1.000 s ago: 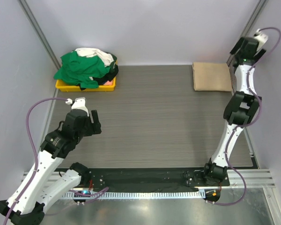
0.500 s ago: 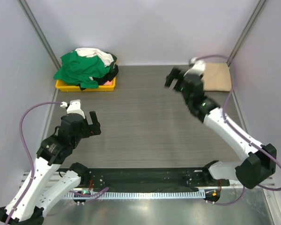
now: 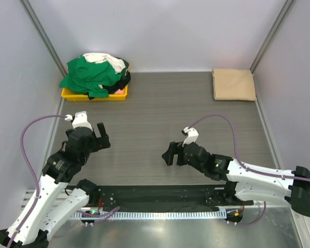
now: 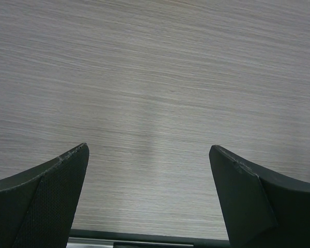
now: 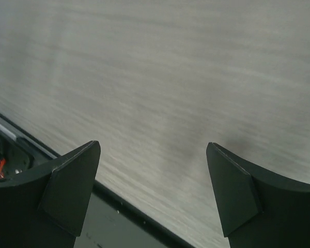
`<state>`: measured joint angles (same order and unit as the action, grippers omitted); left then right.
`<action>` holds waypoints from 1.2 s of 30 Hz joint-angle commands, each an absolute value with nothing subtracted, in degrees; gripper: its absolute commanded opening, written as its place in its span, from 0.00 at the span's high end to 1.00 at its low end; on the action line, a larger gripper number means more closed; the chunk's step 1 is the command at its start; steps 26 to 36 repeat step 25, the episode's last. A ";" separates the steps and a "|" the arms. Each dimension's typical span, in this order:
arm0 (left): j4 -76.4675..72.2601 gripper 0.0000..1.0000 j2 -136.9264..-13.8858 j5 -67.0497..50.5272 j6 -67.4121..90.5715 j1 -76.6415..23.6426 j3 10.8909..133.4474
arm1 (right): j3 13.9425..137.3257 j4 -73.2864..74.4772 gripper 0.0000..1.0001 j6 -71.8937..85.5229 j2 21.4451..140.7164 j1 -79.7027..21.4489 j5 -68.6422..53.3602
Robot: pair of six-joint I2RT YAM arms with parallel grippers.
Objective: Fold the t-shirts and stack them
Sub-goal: Reset both grippers
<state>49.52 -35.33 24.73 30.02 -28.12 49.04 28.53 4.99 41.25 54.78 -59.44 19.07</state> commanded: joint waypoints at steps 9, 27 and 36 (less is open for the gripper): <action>48.17 0.00 -36.39 29.00 32.08 -27.86 50.54 | 24.00 -7.03 0.05 41.57 58.36 -66.01 22.41; 48.34 0.00 -34.28 29.97 31.12 -27.95 50.71 | 13.63 -16.87 0.04 40.26 56.52 -66.01 21.89; 48.34 0.00 -34.28 29.97 31.12 -27.95 50.71 | 13.63 -16.87 0.04 40.26 56.52 -66.01 21.89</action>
